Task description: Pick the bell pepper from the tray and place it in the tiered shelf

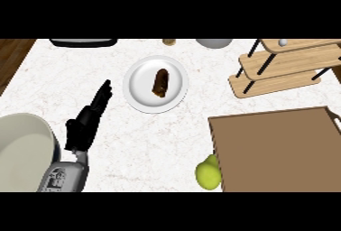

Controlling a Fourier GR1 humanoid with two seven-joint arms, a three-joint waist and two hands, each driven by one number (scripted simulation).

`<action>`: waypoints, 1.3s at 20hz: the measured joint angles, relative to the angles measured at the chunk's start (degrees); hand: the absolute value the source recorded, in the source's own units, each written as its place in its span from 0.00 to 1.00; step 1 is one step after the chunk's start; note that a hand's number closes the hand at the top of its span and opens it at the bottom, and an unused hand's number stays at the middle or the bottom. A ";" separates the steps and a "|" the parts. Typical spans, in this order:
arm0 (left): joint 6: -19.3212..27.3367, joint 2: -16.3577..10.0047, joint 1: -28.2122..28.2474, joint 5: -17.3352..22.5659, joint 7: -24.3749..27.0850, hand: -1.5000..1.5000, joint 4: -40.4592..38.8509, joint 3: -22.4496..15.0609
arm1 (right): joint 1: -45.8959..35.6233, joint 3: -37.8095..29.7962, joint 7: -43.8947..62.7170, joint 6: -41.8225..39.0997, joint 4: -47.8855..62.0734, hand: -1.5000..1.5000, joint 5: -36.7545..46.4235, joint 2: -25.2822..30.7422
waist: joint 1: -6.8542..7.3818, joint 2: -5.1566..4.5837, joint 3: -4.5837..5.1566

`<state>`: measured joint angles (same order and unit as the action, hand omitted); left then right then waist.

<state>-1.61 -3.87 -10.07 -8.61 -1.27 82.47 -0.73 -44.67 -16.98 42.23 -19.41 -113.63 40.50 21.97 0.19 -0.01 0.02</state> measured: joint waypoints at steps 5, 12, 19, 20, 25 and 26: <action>0.36 0.20 0.22 -0.60 -1.09 0.50 1.10 -0.39 | -1.64 0.78 -5.27 3.40 6.33 1.00 2.44 3.61 | 0.14 -0.02 -0.01; 0.81 0.69 0.47 -1.23 -0.54 0.50 1.42 -0.81 | -1.32 2.98 -14.48 12.27 16.75 1.00 7.66 5.45 | 0.36 -0.12 -0.03; 0.06 0.31 0.71 -0.86 -0.91 0.50 1.90 -0.56 | -2.89 4.03 -23.24 22.84 29.18 1.00 10.33 4.02 | 0.52 -0.16 -0.03; -0.02 0.32 0.64 -0.81 -0.86 0.50 1.78 -0.57 | -3.53 2.66 -23.85 24.07 29.90 1.00 8.35 2.99 | 0.62 -0.21 -0.05; -0.16 0.20 -0.06 -0.59 -0.14 0.50 0.49 -0.01 | -5.47 -2.09 -29.36 28.50 35.58 1.00 0.88 1.00 | 0.53 -0.21 -0.04; 0.01 0.42 0.13 -0.74 0.20 0.50 0.42 -0.17 | -5.45 -2.70 -30.71 28.81 36.68 1.00 -0.39 1.16 | 0.46 -0.19 -0.04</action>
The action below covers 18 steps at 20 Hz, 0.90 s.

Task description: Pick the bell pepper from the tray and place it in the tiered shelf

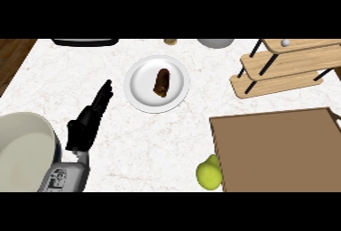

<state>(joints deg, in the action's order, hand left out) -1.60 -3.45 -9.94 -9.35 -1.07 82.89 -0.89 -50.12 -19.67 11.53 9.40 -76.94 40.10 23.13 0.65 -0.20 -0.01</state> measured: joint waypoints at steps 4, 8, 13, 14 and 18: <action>-0.23 -0.15 -1.07 0.31 -0.48 0.50 -0.20 0.43 | -2.68 -1.74 -5.05 2.55 8.00 1.00 -2.68 1.38 | 0.04 0.00 0.00; 0.09 0.14 -0.46 -0.17 -0.33 0.50 -0.25 0.14 | -2.73 -2.58 -8.76 3.76 11.80 1.00 -5.17 2.53 | -0.12 0.06 0.00; -0.11 -0.05 -0.43 -0.05 -1.28 0.50 0.70 0.17 | -1.77 -1.95 -3.28 7.95 16.73 0.00 2.65 6.34 | -0.07 0.04 0.03; -0.19 0.03 0.27 -0.03 -1.55 0.50 1.66 -0.10 | -0.98 -2.04 -2.92 8.63 17.05 0.00 3.10 6.53 | -0.10 0.09 0.04; -0.39 -0.21 -0.02 0.03 0.07 0.50 -0.18 0.46 | -0.95 -3.03 -2.46 9.94 19.62 0.00 2.55 7.76 | -0.24 0.11 0.04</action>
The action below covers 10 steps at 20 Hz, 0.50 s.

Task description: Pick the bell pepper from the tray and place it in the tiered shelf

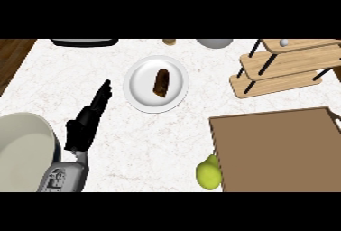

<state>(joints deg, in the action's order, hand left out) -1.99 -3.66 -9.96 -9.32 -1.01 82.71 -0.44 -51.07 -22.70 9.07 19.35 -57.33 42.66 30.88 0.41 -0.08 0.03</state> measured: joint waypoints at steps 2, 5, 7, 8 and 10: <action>-0.37 -0.41 -0.40 0.39 0.90 0.50 -1.31 0.72 | 0.12 -0.77 -0.38 0.56 0.14 0.00 -1.70 -0.25 | -0.07 0.02 0.00; -0.41 -0.22 -0.07 0.24 0.62 0.50 -0.88 0.37 | -0.76 -2.25 -1.02 -0.45 0.39 0.00 -5.30 -0.14 | -0.06 0.05 -0.01; -0.61 -0.56 -0.15 0.40 -0.25 0.50 -0.17 0.61 | -0.95 -2.41 -0.10 -1.38 -0.98 0.00 -7.14 -0.56 | -0.14 0.09 -0.03; 0.04 0.00 -0.40 -0.15 -0.38 0.50 -0.35 0.18 | -1.27 -2.66 0.09 -2.20 -1.35 0.00 -8.17 -0.18 | -0.18 0.10 -0.02; 0.04 0.28 0.52 -0.20 -1.19 0.50 1.30 -0.36 | -2.00 -3.48 -1.32 -2.58 0.63 0.00 -10.13 0.33 | 0.04 0.07 -0.01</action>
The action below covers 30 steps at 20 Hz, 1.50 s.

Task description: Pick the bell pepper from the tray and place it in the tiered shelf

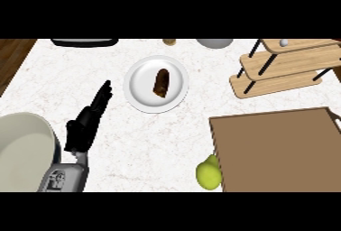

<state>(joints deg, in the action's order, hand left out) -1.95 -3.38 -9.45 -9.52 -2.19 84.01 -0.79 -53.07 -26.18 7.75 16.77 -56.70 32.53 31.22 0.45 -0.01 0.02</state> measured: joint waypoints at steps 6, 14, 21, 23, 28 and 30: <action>-0.11 -0.17 -0.57 0.10 0.68 0.50 -0.90 0.45 | -2.67 -0.52 2.76 -3.74 -2.04 0.00 -4.73 1.69 | -0.20 0.03 -0.01; 0.26 0.11 -0.46 -0.16 -0.51 0.50 -0.05 0.23 | -4.34 -9.25 8.44 -2.38 -5.36 0.00 -12.87 6.27 | -0.63 0.17 -0.02; 0.41 0.11 0.50 -0.12 0.21 0.50 0.50 0.39 | 0.66 -16.63 15.43 -10.71 -2.23 0.00 -18.15 18.14 | -1.20 0.23 -0.01; 0.56 0.08 0.57 -0.20 0.44 0.50 0.24 0.53 | 3.20 -18.50 16.05 -14.78 -0.22 0.00 -19.61 22.01 | -1.34 0.19 -0.03; 0.78 0.21 1.08 -0.48 -0.92 0.50 1.99 0.12 | 11.75 -24.59 13.62 -24.68 3.98 0.00 -23.81 30.00 | -1.56 0.21 -0.08; 0.90 0.35 0.70 -0.44 -0.67 0.50 1.40 0.24 | 15.14 -26.77 11.32 -28.81 6.56 0.00 -24.95 33.44 | -1.70 0.16 -0.10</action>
<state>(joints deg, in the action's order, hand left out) -1.05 -3.03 -8.74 -9.96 -2.86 85.41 -0.55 -37.93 -52.95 19.07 -12.05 -50.15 7.58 64.66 -1.25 0.15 -0.08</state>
